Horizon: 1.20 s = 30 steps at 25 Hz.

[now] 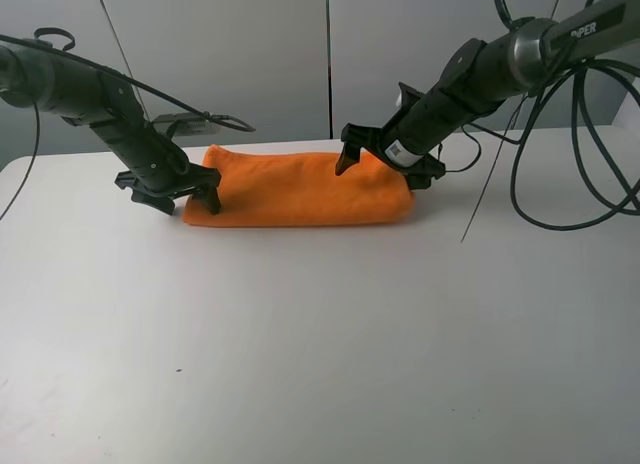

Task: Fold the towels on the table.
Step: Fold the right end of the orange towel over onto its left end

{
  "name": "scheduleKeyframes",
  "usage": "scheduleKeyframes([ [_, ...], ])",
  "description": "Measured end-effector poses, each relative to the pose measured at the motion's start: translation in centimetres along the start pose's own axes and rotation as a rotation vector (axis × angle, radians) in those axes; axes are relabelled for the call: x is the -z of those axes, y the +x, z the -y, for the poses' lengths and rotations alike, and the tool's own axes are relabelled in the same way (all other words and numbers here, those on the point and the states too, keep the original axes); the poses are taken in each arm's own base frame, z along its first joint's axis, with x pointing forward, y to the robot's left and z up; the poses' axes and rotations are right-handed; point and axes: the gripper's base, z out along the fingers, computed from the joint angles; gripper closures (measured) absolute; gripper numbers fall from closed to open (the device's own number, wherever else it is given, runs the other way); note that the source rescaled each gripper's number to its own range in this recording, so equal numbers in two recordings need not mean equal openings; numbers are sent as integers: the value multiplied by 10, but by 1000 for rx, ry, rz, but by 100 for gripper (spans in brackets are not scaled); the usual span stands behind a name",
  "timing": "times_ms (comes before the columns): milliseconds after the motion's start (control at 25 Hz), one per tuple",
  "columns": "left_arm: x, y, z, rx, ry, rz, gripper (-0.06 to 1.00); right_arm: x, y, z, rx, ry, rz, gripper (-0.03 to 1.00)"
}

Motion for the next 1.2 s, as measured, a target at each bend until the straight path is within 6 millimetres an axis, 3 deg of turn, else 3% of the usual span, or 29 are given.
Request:
scheduleKeyframes([
  [480,0,0,0,0,0,-2,-6,-1,0,-3,14,0,15,0],
  [560,0,0,0,0,0,-2,-6,-1,0,-3,16,1,14,15],
  [640,0,0,0,-4,0,-2,-6,-1,0,-3,18,2,14,42],
  [720,0,0,0,-9,0,-2,-6,-1,1,-3,24,5,12,82],
  [760,0,0,0,-9,0,-2,-6,-1,1,-3,29,8,11,93],
  [1200,0,0,0,-11,1,-4,-6,0,0,-6,-24,0,-18,95],
])
